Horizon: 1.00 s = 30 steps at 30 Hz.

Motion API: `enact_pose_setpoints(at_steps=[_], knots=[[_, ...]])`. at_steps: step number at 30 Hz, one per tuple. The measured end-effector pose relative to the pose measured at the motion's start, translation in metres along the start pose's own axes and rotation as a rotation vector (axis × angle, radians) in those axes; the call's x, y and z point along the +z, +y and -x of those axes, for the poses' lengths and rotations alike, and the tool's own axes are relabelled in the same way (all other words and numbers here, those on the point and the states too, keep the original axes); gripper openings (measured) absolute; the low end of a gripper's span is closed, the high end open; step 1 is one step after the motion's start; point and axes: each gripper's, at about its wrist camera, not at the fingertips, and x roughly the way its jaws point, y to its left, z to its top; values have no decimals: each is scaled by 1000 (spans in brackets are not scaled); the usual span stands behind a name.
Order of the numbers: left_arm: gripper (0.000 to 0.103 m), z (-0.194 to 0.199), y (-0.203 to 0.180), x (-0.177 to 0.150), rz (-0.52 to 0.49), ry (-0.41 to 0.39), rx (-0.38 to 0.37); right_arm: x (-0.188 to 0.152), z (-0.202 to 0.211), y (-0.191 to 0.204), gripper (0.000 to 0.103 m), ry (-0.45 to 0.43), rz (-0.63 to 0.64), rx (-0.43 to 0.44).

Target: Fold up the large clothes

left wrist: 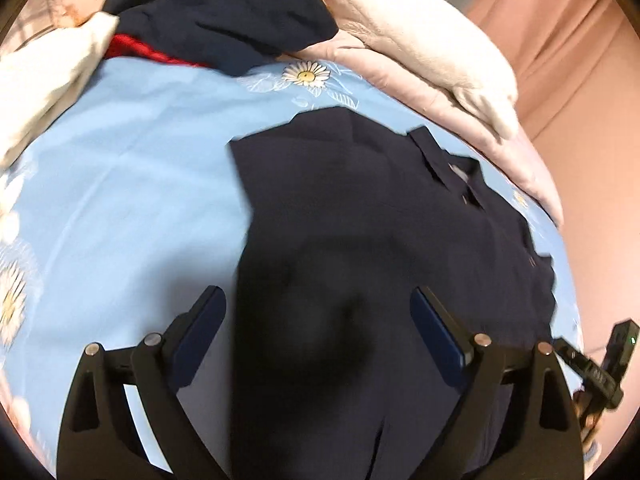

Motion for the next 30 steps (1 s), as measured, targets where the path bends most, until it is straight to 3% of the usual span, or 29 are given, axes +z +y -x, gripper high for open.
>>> enact_pose_setpoints(at_steps=[5,7,10,12,14,18,22,26,30], knots=[[102,53,29,-66,44,16,-34,-35,43,-6,62,6,2,-22],[102,71,43,-96,73,25,-52,-31,68,-4,62,-48,0,-77],[102,106,54,-135,100,15,-104,-17,109,10,63,-157,16,-50],[102,127,59,-150,105,1,-101,-5,131,19,81,-217,38,-39],[102,147,63,-158,102,-35,-69,0,140,22,82,-244,36,-49],[102,164,71,-185,146,-50,-135,-34,125,18,82,-149,26,32],[102,156,76,-212,195,-22,-173,-87,109,2,82,-74,16,6],[102,150,73,-228,225,10,-250,-130,121,-13,82,-62,0,26],[102,145,59,-219,198,7,-226,-132,142,-33,82,-89,-56,21]])
